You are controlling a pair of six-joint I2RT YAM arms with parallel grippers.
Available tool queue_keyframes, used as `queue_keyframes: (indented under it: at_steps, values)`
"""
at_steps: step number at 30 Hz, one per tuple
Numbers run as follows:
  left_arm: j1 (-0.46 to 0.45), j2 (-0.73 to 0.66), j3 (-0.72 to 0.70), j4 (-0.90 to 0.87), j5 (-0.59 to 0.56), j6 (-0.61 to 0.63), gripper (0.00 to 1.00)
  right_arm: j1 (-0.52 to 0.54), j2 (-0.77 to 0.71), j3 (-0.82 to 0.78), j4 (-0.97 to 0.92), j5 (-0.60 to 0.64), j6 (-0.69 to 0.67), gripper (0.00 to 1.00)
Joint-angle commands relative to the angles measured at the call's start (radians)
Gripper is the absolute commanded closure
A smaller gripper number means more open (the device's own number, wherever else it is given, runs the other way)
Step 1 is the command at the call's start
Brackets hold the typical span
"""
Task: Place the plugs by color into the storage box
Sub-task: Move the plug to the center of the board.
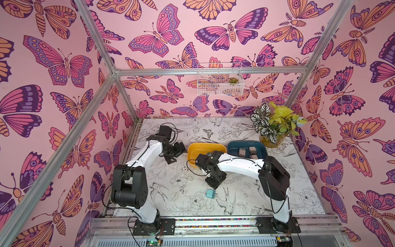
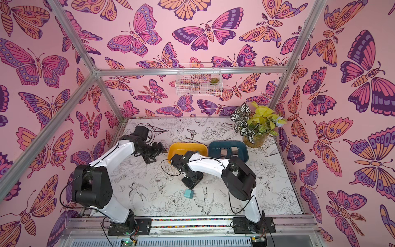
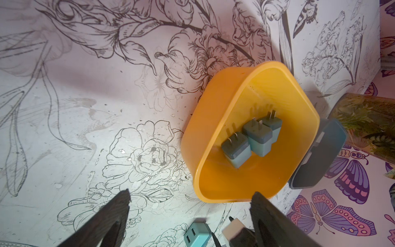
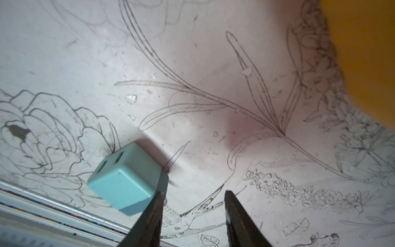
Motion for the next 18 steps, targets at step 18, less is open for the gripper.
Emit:
queue_keyframes:
  at_steps: [18]
  values:
    - [0.041, -0.037, -0.038, -0.007, 0.014, 0.001, 0.1, 0.093, -0.061, -0.038, 0.071, -0.088, -0.125, 0.22]
